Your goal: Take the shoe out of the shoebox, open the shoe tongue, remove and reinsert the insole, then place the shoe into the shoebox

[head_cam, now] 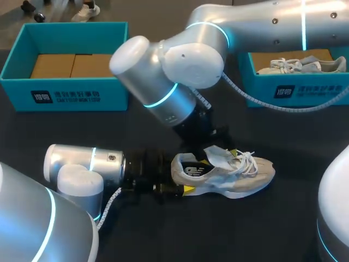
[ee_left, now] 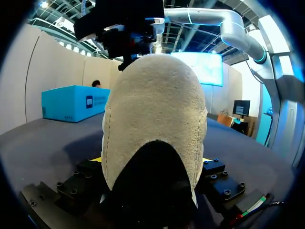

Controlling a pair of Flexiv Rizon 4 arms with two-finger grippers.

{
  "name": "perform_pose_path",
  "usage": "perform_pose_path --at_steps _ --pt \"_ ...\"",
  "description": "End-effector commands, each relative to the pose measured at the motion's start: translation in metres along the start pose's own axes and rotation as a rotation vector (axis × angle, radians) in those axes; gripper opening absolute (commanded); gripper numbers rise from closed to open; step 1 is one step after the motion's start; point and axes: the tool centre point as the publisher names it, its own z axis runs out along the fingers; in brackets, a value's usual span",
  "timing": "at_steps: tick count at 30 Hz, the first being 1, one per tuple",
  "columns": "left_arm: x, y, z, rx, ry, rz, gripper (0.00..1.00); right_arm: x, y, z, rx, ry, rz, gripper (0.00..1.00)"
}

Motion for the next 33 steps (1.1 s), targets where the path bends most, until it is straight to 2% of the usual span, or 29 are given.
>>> perform_pose_path --at_steps 1,4,13,18,20,21,23,28,33 --pt "0.001 0.005 0.004 -0.002 -0.003 0.0 0.0 -0.009 -0.005 0.0 -0.014 0.021 0.162 0.66" --pt "0.001 0.005 0.004 -0.002 -0.003 0.0 0.0 -0.017 -0.005 -0.001 -0.023 0.036 0.183 0.5" --pt "0.001 0.005 0.004 -0.002 -0.003 0.0 0.0 -0.029 -0.005 0.001 -0.034 0.059 0.21 0.44" --pt "0.001 0.005 0.004 -0.002 -0.003 0.0 0.0 -0.036 -0.006 0.002 -0.046 0.095 0.225 0.38" --pt "0.001 0.005 0.004 -0.002 -0.003 0.0 0.0 -0.037 -0.005 0.002 -0.057 0.115 0.223 0.29" --pt "0.001 0.005 0.004 -0.002 -0.003 0.0 0.0 -0.037 -0.005 0.001 -0.059 0.121 0.223 0.16" --pt "0.001 0.005 0.004 -0.002 -0.003 0.0 0.0 -0.04 -0.005 0.002 -0.066 0.148 0.222 0.0" --pt "0.001 0.005 0.004 -0.002 -0.003 0.0 0.0 -0.051 -0.005 0.001 -0.079 0.198 0.22 0.0" --pt "0.001 0.005 0.004 -0.002 -0.003 0.0 0.0 -0.068 -0.004 0.003 -0.074 0.298 0.19 0.0"
